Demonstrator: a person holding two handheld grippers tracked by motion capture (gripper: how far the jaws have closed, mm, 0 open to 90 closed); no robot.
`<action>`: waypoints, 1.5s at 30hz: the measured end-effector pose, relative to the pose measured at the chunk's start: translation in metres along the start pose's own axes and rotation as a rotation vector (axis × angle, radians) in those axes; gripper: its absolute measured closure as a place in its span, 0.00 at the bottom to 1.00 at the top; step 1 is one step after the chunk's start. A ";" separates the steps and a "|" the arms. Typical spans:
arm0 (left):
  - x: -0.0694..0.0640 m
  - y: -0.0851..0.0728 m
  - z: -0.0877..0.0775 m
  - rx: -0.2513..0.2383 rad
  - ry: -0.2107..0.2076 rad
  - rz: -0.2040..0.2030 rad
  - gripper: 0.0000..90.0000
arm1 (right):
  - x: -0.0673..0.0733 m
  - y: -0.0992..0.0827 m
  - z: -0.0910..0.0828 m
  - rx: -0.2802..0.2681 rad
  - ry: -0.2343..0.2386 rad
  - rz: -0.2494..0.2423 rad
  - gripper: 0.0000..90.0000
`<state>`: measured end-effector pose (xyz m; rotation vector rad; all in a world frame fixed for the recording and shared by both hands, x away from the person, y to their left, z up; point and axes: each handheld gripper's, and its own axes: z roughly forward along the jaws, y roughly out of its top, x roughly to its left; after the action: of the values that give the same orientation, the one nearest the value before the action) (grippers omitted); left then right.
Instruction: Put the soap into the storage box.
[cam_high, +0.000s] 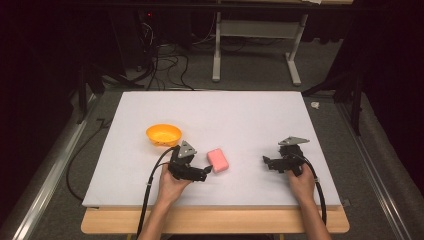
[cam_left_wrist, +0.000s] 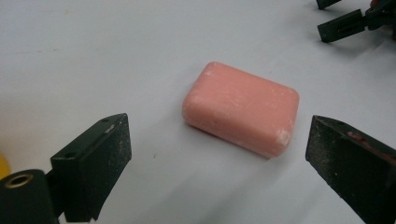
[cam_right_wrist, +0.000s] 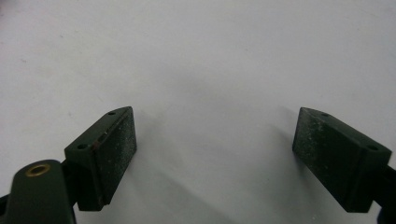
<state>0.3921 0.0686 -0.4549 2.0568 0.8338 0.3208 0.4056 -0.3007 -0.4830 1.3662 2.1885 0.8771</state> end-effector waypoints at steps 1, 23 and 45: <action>-0.001 0.001 0.001 0.002 -0.005 0.001 0.08 | 0.000 0.000 0.000 -0.001 0.000 -0.002 0.16; -0.017 0.023 0.039 0.069 -0.012 0.118 0.02 | 0.000 0.000 0.000 0.000 -0.001 -0.002 0.16; -0.014 0.018 0.064 0.128 -0.030 0.129 0.01 | 0.000 0.000 0.000 -0.001 0.000 -0.002 0.16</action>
<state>0.4219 0.0115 -0.4773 2.2346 0.7213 0.3130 0.4056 -0.3007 -0.4830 1.3631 2.1888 0.8766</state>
